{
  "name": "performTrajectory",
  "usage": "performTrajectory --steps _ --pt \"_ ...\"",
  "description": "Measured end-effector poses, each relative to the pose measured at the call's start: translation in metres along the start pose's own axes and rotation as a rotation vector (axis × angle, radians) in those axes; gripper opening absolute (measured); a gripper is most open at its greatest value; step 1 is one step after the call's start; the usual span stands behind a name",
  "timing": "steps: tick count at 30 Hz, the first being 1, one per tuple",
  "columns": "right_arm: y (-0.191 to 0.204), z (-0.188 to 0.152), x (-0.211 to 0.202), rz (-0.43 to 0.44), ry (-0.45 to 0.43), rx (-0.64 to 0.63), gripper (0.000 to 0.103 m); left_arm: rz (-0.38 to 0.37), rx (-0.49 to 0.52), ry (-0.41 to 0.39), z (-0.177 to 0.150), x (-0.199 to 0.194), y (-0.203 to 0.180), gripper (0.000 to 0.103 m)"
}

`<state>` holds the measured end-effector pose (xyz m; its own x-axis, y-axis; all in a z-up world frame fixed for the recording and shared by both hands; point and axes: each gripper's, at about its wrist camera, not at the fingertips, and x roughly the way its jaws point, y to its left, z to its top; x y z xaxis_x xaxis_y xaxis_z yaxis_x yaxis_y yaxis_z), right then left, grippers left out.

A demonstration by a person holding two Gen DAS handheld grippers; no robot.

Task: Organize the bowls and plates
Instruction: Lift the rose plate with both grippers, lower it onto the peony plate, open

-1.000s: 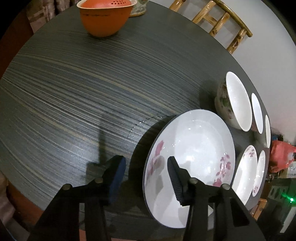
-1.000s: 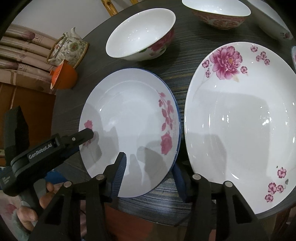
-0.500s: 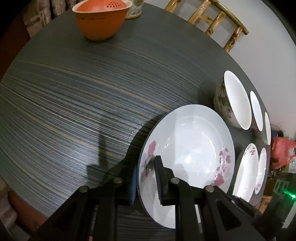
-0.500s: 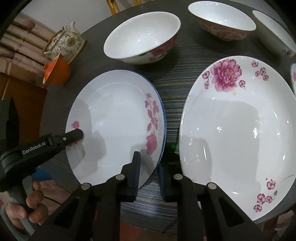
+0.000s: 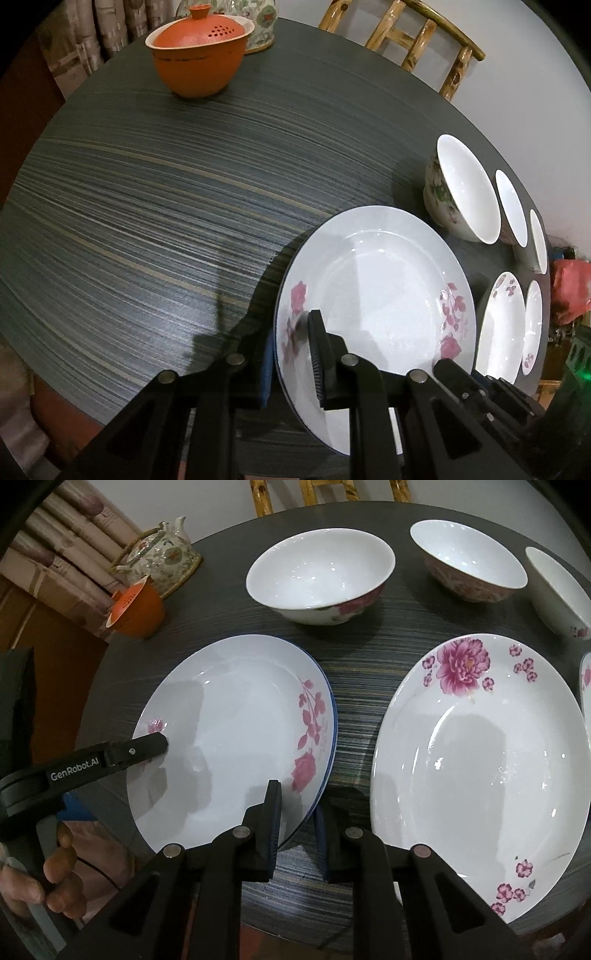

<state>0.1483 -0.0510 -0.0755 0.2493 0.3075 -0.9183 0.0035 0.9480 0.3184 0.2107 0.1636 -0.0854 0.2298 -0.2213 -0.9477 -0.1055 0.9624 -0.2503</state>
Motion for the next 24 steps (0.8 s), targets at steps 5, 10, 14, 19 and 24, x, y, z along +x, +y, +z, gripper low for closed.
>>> performTrajectory --steps 5,10,14,19,24 --pt "0.0 -0.003 -0.005 0.014 -0.01 -0.013 0.017 0.0 0.01 -0.013 -0.004 -0.007 0.001 0.017" --pt "0.001 -0.006 -0.01 0.003 -0.031 -0.043 0.017 -0.005 0.016 -0.017 -0.008 -0.011 -0.003 0.017" --pt "-0.003 -0.008 -0.02 0.008 -0.045 -0.044 0.017 -0.01 0.029 -0.035 -0.012 -0.022 -0.012 0.017" --pt "-0.012 -0.015 -0.04 0.014 -0.077 -0.044 0.017 -0.021 0.061 -0.054 -0.016 -0.037 -0.029 0.017" --pt "-0.029 -0.021 -0.062 -0.001 -0.112 -0.032 0.017 -0.041 0.104 -0.059 -0.024 -0.045 -0.055 0.017"
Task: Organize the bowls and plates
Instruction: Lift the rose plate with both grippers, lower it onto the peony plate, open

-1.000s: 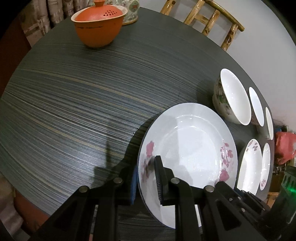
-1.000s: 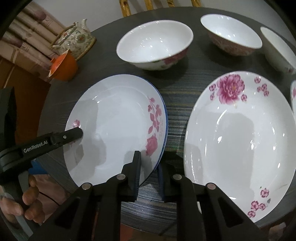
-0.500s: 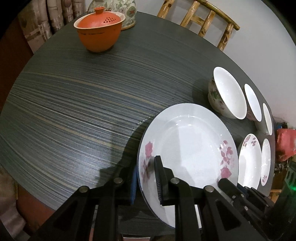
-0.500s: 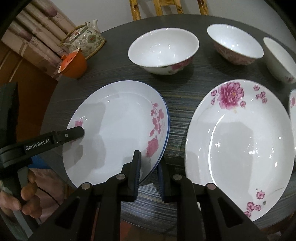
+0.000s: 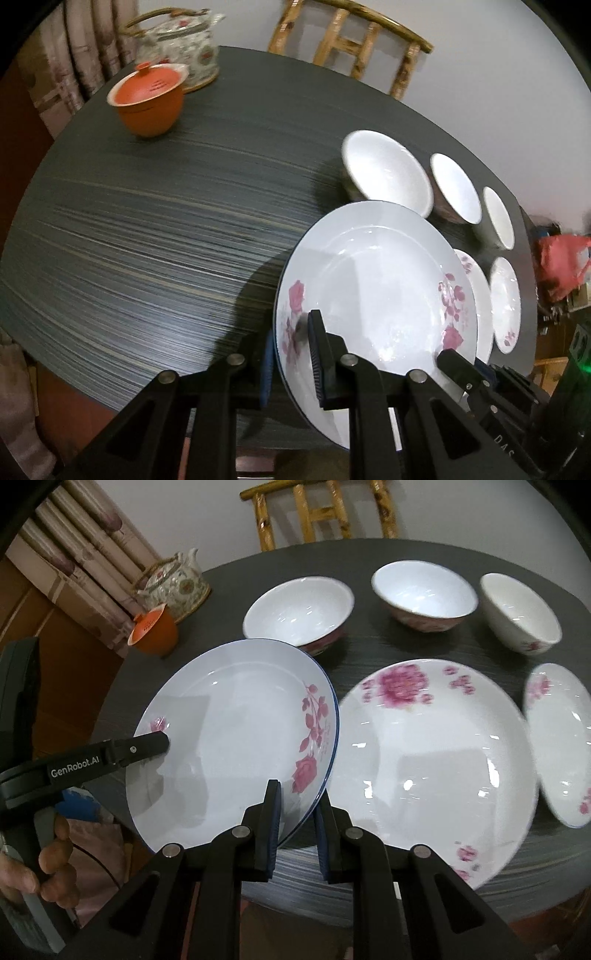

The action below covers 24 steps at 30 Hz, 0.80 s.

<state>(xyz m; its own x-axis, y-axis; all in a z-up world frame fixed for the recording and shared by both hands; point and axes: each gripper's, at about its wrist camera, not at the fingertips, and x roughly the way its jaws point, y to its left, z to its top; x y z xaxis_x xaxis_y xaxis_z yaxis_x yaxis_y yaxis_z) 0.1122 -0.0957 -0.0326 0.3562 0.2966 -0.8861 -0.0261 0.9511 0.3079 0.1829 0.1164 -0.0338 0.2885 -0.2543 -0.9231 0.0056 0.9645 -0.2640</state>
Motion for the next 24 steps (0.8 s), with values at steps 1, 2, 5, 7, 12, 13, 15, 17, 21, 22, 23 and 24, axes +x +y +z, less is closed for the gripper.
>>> performTrajectory --steps 1,2,5,7,12,13,15,17,21,22,23,24 --pt "-0.005 -0.002 -0.006 -0.008 -0.008 -0.001 0.017 -0.005 0.008 0.0 0.0 -0.001 -0.005 0.017" --pt "-0.009 -0.002 -0.01 -0.012 -0.012 0.002 0.017 -0.01 0.018 0.0 -0.002 -0.002 -0.013 0.017" --pt "-0.029 -0.007 -0.025 -0.023 -0.026 0.014 0.017 -0.024 0.043 0.003 -0.004 -0.001 -0.032 0.017" --pt "-0.041 -0.009 -0.033 -0.041 -0.037 0.021 0.017 -0.031 0.059 0.009 -0.006 0.003 -0.047 0.017" --pt "-0.074 -0.013 -0.044 -0.067 -0.048 0.058 0.017 -0.042 0.095 0.029 -0.012 0.019 -0.084 0.017" --pt "-0.08 -0.014 -0.045 -0.072 -0.047 0.063 0.017 -0.044 0.098 0.034 -0.013 0.022 -0.09 0.017" --pt "-0.092 -0.018 -0.047 -0.08 -0.045 0.075 0.017 -0.047 0.106 0.049 -0.016 0.03 -0.101 0.017" --pt "-0.103 -0.021 -0.047 -0.088 -0.04 0.086 0.017 -0.048 0.109 0.062 -0.018 0.038 -0.108 0.017" --pt "-0.119 -0.022 -0.041 -0.098 -0.024 0.1 0.017 -0.037 0.118 0.087 -0.02 0.052 -0.123 0.017" --pt "-0.123 -0.023 -0.039 -0.1 -0.019 0.102 0.017 -0.033 0.12 0.094 -0.021 0.056 -0.126 0.017" --pt "-0.125 -0.023 -0.037 -0.101 -0.016 0.104 0.017 -0.027 0.122 0.099 -0.021 0.058 -0.129 0.017" --pt "-0.129 -0.025 -0.036 -0.101 -0.013 0.107 0.017 -0.015 0.133 0.088 -0.021 0.058 -0.133 0.017"
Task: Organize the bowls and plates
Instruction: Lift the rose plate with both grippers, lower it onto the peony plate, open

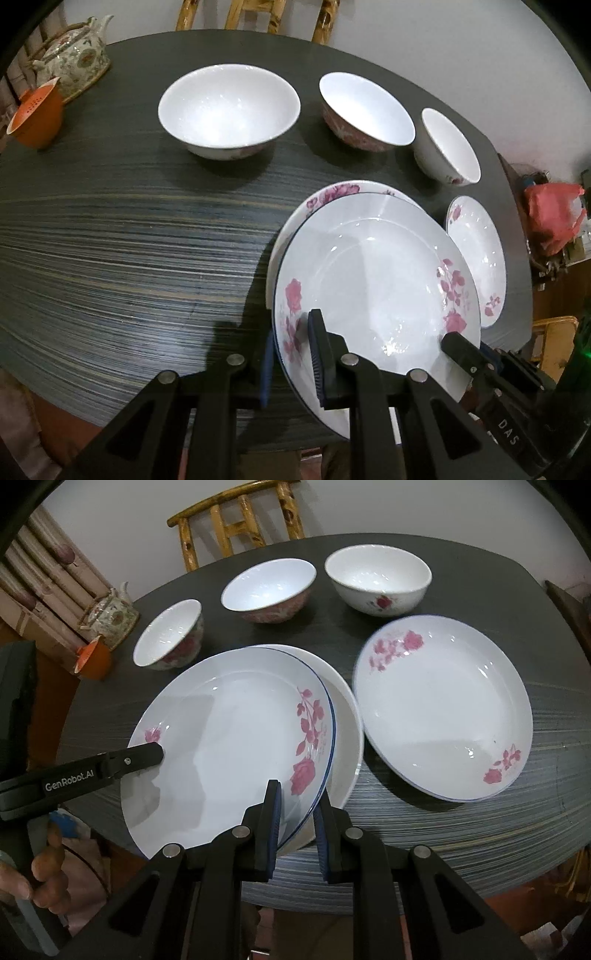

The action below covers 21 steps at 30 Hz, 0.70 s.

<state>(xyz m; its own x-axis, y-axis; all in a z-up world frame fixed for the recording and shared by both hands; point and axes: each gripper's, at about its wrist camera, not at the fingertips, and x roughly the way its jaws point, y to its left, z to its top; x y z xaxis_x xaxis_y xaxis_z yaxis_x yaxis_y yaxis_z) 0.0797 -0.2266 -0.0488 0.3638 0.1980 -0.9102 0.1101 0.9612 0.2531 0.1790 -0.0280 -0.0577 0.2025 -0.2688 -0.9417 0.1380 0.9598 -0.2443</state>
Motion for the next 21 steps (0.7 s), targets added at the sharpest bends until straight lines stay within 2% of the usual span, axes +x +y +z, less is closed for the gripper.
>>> performTrajectory --steps 16,21 --pt "-0.016 0.007 0.018 0.039 0.015 0.03 0.018 0.048 0.016 0.012 -0.001 -0.004 -0.008 0.017" --pt "-0.016 0.008 0.02 0.048 0.025 0.036 0.022 0.066 0.019 0.032 0.002 -0.001 -0.012 0.017"
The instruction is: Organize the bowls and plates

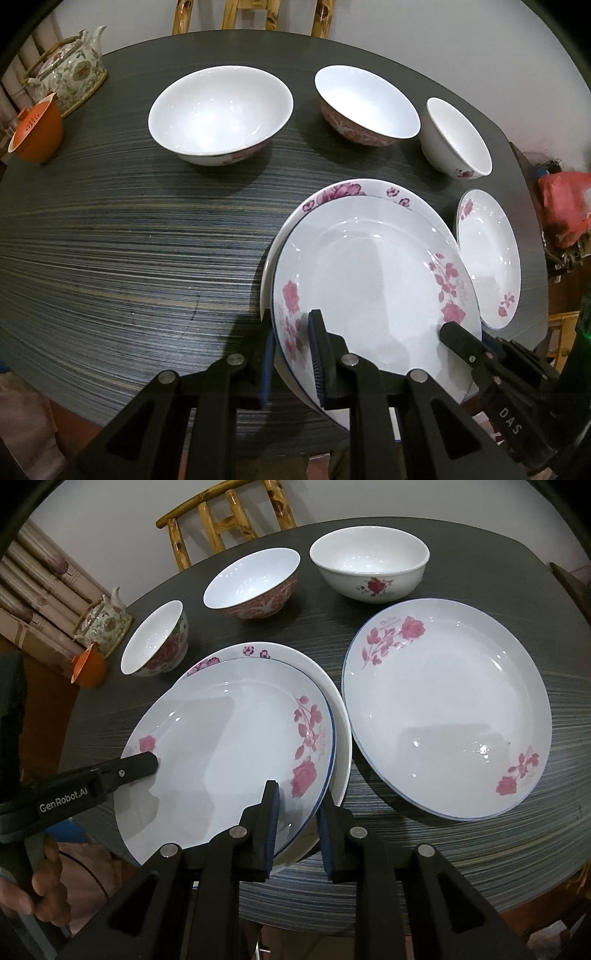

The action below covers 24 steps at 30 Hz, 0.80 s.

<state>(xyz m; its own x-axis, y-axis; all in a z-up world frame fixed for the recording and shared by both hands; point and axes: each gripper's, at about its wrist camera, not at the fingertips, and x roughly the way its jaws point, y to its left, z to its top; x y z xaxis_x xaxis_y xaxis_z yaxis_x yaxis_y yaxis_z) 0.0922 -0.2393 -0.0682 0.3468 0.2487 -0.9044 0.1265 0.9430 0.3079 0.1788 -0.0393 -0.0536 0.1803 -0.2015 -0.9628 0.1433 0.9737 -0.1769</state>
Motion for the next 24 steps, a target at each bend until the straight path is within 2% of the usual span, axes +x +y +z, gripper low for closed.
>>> performTrajectory --steps 3,6,9,17,21,24 --pt "0.001 0.001 0.001 0.001 0.009 -0.003 0.023 0.013 0.001 0.011 0.004 0.002 -0.002 0.017" --pt "0.001 0.0 0.001 0.008 0.019 0.002 0.023 0.073 0.023 -0.001 0.006 -0.001 -0.005 0.017" --pt "0.0 0.0 -0.001 0.02 0.02 0.009 0.027 0.057 0.026 -0.016 0.009 -0.006 -0.006 0.017" --pt "0.001 -0.001 -0.008 0.006 0.007 0.002 0.029 0.049 0.028 -0.057 0.0 -0.015 -0.006 0.017" --pt "0.001 -0.001 -0.015 -0.024 -0.002 -0.013 0.041 0.043 0.028 -0.084 -0.004 -0.021 -0.003 0.017" --pt "0.001 -0.001 -0.024 -0.026 -0.018 -0.023 0.041 0.031 0.021 -0.114 -0.006 -0.03 -0.003 0.017"
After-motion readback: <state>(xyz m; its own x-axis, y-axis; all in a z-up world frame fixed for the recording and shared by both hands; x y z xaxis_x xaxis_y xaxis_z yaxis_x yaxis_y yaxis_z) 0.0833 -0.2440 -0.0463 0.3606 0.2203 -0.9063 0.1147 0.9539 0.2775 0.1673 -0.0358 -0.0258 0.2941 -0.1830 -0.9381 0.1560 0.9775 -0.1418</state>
